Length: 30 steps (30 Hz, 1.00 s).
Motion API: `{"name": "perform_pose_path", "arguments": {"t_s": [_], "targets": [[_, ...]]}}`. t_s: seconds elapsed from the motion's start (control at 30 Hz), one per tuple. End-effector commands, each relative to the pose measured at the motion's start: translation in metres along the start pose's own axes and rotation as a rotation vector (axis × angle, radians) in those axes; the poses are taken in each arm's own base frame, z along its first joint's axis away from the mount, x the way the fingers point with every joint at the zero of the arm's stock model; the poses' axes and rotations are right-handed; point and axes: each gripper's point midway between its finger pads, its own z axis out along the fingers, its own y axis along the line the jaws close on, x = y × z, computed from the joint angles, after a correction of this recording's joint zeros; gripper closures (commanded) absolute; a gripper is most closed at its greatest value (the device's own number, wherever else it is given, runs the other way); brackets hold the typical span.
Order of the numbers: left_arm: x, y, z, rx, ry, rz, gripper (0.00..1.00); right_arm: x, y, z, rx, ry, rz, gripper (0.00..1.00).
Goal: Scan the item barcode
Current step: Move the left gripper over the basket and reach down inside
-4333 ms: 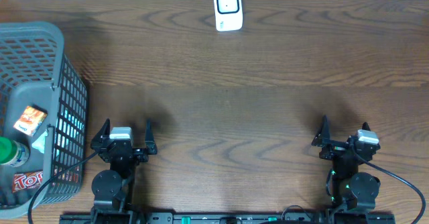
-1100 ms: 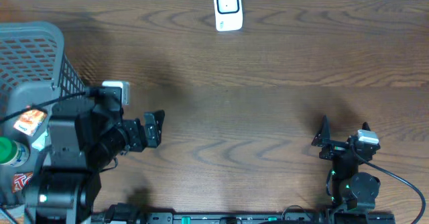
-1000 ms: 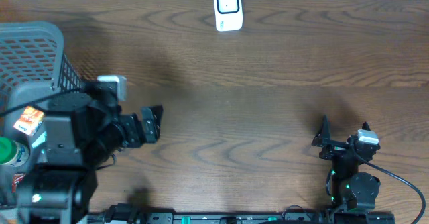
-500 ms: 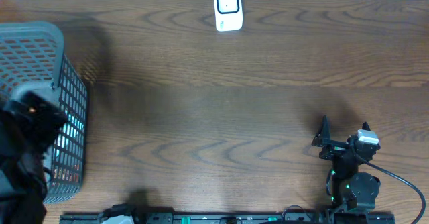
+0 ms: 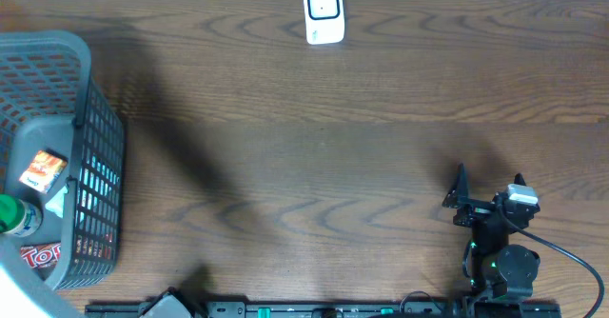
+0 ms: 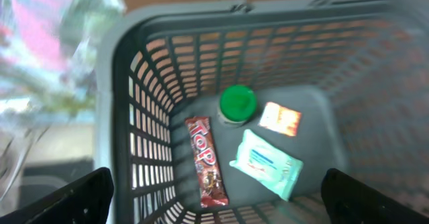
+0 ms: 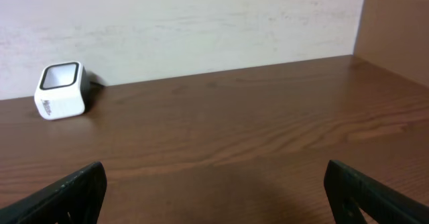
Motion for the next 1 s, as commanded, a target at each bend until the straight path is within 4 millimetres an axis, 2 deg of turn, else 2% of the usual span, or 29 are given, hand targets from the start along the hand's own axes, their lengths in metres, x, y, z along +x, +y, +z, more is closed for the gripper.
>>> {"name": "perform_pose_path", "arguments": {"t_s": [0.0, 0.23, 0.37, 0.67, 0.8, 0.97], "targets": [[0.001, -0.007, 0.045, -0.087, 0.116, -0.029, 0.01, 0.0, -0.002, 0.0, 0.006, -0.002, 0.013, 0.01], [0.01, -0.014, 0.121, -0.247, 0.189, 0.033, 0.01, 0.0, -0.002, 0.0, 0.006, -0.002, 0.013, 0.01], [0.02, -0.012, 0.153, -0.308, 0.183, 0.058, 0.01, 0.0, -0.002, 0.0, 0.006, -0.002, 0.013, 0.01], [0.055, -0.013, 0.21, -0.316, 0.17, 0.08, 0.02, 0.0, -0.002, 0.0, 0.006, -0.002, 0.013, 0.01], [0.064, -0.016, 0.228, -0.299, 0.153, 0.087, 0.02, 0.0, -0.002, 0.0, 0.006, -0.002, 0.013, 0.01], [0.066, -0.023, 0.242, -0.258, 0.123, 0.101, 0.02, 0.0, -0.002, 0.0, 0.006, -0.002, 0.013, 0.01]]}}
